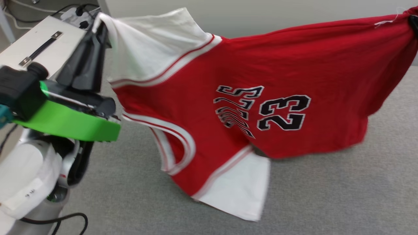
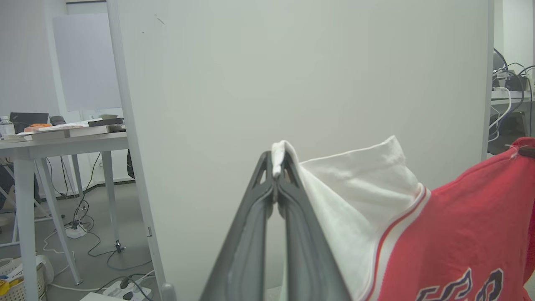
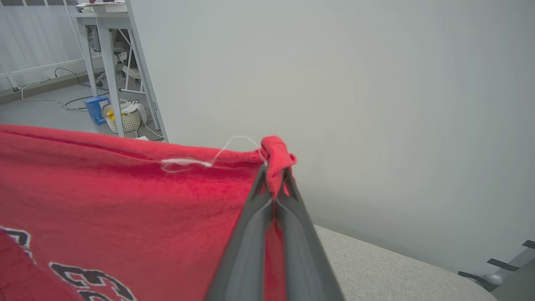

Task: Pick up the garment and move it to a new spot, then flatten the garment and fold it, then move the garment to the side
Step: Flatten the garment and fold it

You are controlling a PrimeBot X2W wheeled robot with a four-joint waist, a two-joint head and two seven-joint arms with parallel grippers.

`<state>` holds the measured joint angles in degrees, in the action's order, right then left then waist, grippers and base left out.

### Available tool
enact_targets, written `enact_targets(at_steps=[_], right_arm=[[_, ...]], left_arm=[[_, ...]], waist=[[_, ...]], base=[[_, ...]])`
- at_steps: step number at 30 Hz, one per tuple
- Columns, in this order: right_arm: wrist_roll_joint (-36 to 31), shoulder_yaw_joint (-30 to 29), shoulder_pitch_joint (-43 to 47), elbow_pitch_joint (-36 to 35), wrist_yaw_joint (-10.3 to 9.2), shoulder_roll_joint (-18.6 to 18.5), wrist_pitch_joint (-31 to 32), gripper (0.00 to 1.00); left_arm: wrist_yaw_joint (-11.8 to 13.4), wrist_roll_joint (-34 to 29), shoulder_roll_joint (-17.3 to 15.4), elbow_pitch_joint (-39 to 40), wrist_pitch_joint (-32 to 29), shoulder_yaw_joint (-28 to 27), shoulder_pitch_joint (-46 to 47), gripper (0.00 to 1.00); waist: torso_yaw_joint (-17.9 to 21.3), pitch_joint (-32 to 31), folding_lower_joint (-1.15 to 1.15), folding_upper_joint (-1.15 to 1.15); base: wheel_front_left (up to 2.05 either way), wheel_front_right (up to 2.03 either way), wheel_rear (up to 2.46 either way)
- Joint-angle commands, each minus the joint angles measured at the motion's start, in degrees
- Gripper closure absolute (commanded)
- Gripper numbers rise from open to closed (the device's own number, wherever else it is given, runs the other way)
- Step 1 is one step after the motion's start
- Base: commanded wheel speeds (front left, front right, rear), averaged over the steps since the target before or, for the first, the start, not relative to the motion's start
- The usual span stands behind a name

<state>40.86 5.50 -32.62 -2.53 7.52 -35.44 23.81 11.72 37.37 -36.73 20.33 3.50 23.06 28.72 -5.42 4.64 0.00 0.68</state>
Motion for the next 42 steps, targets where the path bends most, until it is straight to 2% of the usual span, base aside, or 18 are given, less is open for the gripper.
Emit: enact_targets(at_steps=[1, 7, 11, 14, 21, 27, 31, 35, 42], right_arm=[[-0.6, -0.6, 1.4, -1.2, -0.03, 0.9, 0.3, 1.0], [-1.9, -3.0, 2.9, -6.4, -0.03, 3.8, 2.0, 1.0], [-2.8, -4.9, 1.0, -9.8, -0.03, 4.4, 3.5, 1.0], [-4.1, -6.2, -2.1, -11.1, -0.03, 4.5, 4.0, 1.0], [-7.0, -8.1, -10.7, -10.0, -0.03, 5.0, 4.6, 1.0], [-9.6, -6.9, -19.1, -5.5, -0.03, 3.8, 3.5, 1.0], [-11.8, -3.6, -26.8, -0.5, -0.03, 2.1, 1.4, 1.0], [-13.8, -1.6, -35.5, 6.6, -0.03, 2.8, -1.6, 1.0], [-19.2, 1.3, -50.1, 21.5, -0.03, 7.3, -9.2, 1.0]], left_arm=[[0.6, 0.0, -0.4, 0.3, -0.2, -0.7, 1.4, 1.0], [2.0, -0.1, -1.3, 1.1, -0.8, -3.4, 4.6, 1.0], [1.5, -0.4, -2.9, 1.9, -1.5, -5.7, 9.6, 1.0], [-0.7, -1.3, -4.6, 0.0, -2.2, -6.4, 15.9, 1.0], [-6.8, -2.9, -6.1, -8.2, -4.3, -5.7, 32.9, 1.0], [-12.8, -6.7, -6.4, -17.6, -5.9, -2.5, 47.7, 1.0], [-16.0, -9.2, -5.5, -25.6, -6.5, -0.3, 57.9, 1.0], [-17.5, -12.1, -4.2, -34.9, -6.4, 2.0, 67.9, 1.0], [-18.3, -16.0, 0.3, -53.0, -2.9, 4.7, 83.5, 1.0]], waist=[[2.4, -1.8, 0.0, -0.68], [4.9, -1.4, 0.0, -0.68], [6.5, 2.8, 0.0, -0.68], [7.2, 6.8, 0.0, -0.68], [8.1, 15.6, 0.0, -0.68], [8.2, 22.8, 0.0, -0.68], [8.3, 27.2, 0.0, -0.68], [8.7, 30.5, 0.0, -0.68], [10.0, 34.9, 0.0, -0.68]], base=[[0.0, 0.0, 0.0], [0.0, 0.0, 0.0], [0.0, 0.0, 0.0], [0.0, 0.0, 0.0], [0.0, 0.0, 0.0], [0.0, 0.0, 0.0], [0.0, 0.0, 0.0], [0.0, 0.0, 0.0], [0.0, 0.0, 0.0]])
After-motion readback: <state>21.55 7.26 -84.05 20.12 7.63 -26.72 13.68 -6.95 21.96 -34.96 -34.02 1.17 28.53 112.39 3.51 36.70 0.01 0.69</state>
